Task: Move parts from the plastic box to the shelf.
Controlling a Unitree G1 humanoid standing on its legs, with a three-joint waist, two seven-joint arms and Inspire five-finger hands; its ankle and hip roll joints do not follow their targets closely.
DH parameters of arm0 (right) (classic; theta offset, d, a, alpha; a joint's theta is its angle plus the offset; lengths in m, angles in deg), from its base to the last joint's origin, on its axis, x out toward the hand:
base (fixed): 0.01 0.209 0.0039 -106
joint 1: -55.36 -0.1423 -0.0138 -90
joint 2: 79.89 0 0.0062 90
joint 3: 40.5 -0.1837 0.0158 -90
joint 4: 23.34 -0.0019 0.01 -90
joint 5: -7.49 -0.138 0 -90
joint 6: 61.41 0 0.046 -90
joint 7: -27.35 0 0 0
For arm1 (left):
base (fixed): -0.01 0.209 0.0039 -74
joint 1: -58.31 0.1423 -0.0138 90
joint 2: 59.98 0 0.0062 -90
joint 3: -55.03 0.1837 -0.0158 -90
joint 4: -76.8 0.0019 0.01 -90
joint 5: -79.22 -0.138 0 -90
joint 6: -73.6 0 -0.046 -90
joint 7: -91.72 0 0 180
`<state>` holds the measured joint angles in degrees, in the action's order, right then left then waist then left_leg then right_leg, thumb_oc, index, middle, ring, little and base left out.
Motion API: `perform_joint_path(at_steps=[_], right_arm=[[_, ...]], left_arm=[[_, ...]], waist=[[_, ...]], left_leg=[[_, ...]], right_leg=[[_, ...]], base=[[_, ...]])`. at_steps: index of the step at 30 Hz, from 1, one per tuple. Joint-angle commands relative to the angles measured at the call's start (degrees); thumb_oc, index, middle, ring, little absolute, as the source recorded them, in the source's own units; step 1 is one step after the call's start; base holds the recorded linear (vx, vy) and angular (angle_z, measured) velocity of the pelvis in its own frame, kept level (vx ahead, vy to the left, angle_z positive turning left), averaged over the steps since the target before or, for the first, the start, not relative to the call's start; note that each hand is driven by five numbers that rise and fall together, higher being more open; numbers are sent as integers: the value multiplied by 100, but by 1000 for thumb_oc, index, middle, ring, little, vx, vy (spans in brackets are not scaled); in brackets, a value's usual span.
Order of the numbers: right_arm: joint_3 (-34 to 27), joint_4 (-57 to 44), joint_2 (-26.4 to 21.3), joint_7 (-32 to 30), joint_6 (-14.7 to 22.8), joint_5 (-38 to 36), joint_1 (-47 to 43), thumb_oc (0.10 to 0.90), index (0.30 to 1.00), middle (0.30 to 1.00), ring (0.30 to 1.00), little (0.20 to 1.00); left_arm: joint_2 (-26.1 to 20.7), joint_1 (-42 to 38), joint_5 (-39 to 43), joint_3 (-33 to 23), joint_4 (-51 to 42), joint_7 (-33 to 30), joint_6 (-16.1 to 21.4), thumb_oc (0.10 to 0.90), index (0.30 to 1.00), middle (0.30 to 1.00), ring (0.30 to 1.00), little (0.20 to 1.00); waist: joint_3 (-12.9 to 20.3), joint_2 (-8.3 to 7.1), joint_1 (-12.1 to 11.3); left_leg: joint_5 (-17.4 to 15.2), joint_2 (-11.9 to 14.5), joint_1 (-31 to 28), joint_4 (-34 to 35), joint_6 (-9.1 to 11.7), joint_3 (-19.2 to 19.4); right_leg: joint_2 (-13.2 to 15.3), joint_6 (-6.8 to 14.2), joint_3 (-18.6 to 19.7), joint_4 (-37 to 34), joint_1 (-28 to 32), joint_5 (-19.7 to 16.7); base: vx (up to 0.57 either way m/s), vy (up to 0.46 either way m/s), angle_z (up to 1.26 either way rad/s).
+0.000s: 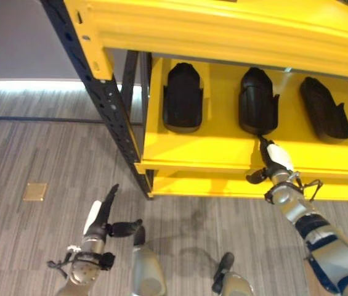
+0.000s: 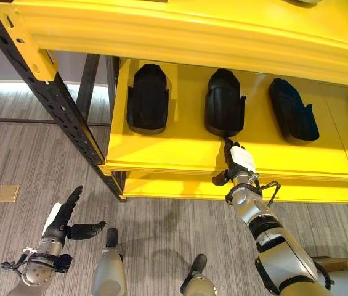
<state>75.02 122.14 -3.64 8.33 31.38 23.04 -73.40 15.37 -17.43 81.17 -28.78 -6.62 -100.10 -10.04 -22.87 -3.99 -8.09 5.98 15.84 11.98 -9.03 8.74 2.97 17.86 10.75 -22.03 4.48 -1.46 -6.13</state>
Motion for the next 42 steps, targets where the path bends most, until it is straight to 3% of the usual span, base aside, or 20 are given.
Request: perform_joint_path(at_steps=[1, 11, 17, 25, 33, 42], right_arm=[[-513, 548, -518, -137, -269, -335, -65, 900, 1000, 1000, 1000, 1000], [-559, 334, -539, -161, -246, -319, 85, 900, 1000, 1000, 1000, 1000], [-624, -310, -511, -154, -247, -192, 317, 900, 1000, 1000, 1000, 1000], [-1448, -2799, -168, -18, 63, -355, 1886, 900, 1000, 1000, 1000, 1000], [-1841, -4059, -59, 317, 270, -449, 3042, 900, 1000, 1000, 1000, 1000], [-2140, -5480, 371, 1075, 938, -1694, 4784, 900, 1000, 1000, 1000, 1000]], left_arm=[[-286, 45, 40, -224, -437, -119, 512, 900, 1000, 1000, 1000, 1000], [-266, 20, 8, -265, -407, -148, 503, 900, 1000, 1000, 1000, 1000], [-235, 14, -31, -324, -385, -207, 473, 900, 1000, 1000, 1000, 1000], [-54, 152, -257, -542, -443, -291, 319, 900, 1000, 1000, 1000, 1000], [78, 373, -273, -504, -430, -130, 338, 900, 1000, 1000, 1000, 1000], [380, 555, 743, -439, -395, 294, 708, 900, 1000, 1000, 1000, 1000]], waist=[[110, -112, 57], [107, -132, 91], [107, -151, 145], [163, -242, 436], [341, -274, 613], [1021, -130, 857]], left_leg=[[336, -42, 237, 177, -303, 26], [336, -33, 233, 173, -301, 30], [328, -29, 222, 170, -298, 41], [320, 42, 46, 241, -292, 155], [360, 105, -253, 420, -259, 301], [449, 142, -1001, 990, -202, 675]], right_leg=[[111, -79, 224, 777, 48, 405], [100, -81, 226, 769, 53, 403], [96, -87, 245, 766, 59, 400], [61, -90, 352, 735, 100, 434], [-10, -59, 418, 500, 314, 420], [-180, 64, 581, -100, 795, 332]], base=[[0, 0, 0], [0, 0, 0], [0, 0, 0], [-3, 6, -5], [9, 7, -14], [32, 12, -23]])
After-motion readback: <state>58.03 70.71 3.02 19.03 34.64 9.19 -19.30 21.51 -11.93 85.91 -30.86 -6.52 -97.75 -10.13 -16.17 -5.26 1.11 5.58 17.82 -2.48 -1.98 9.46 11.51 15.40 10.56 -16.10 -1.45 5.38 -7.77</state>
